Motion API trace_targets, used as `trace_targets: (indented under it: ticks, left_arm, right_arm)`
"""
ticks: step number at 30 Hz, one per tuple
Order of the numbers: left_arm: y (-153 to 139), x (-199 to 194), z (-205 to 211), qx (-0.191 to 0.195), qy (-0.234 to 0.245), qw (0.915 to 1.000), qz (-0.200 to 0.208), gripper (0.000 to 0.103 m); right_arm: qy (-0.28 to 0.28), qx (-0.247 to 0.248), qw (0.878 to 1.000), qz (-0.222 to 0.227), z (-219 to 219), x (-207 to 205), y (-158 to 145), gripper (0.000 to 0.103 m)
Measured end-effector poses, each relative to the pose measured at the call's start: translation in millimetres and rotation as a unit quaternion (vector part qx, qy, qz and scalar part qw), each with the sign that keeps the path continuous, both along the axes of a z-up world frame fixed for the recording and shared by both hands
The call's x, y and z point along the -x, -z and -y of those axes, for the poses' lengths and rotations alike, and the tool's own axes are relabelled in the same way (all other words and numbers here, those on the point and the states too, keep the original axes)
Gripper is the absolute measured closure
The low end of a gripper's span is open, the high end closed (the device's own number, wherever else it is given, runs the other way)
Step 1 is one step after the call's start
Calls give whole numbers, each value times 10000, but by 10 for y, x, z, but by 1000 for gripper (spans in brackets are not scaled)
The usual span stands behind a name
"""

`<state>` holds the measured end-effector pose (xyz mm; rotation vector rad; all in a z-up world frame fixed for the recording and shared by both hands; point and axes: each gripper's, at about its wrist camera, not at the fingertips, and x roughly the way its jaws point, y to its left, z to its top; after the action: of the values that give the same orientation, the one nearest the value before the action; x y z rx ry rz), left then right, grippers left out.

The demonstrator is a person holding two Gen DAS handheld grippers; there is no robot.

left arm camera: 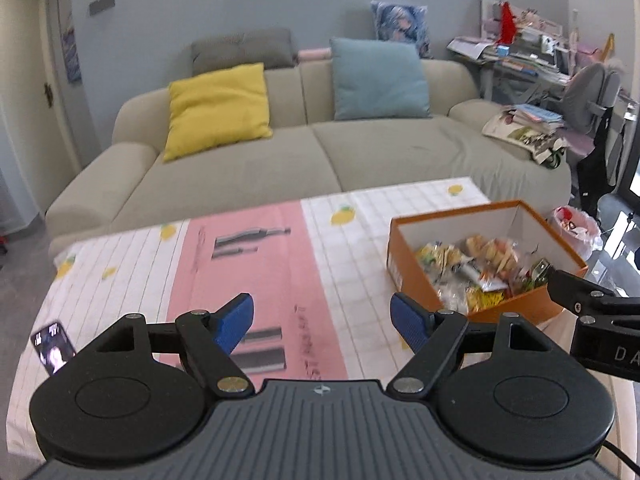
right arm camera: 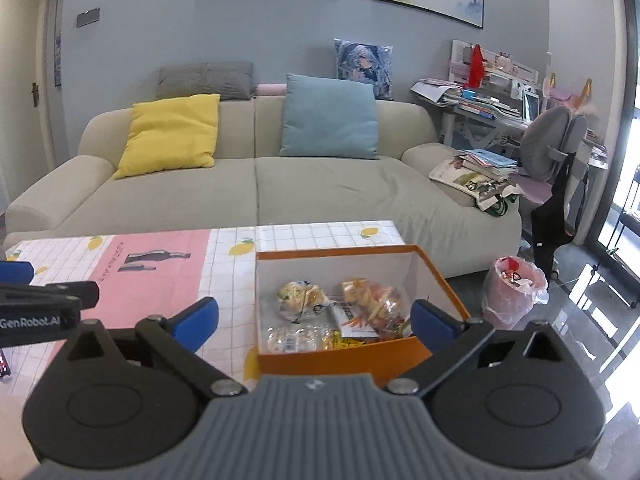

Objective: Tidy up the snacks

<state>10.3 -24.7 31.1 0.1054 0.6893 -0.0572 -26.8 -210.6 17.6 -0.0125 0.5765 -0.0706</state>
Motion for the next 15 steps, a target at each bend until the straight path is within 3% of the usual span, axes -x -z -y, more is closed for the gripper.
trace_targets:
  ticks: [15]
  left_arm:
    - [118,80,-70,154,-138,9993,-315,12]
  right_arm:
    - [165,-199,9995,-153,-59,73,181,3]
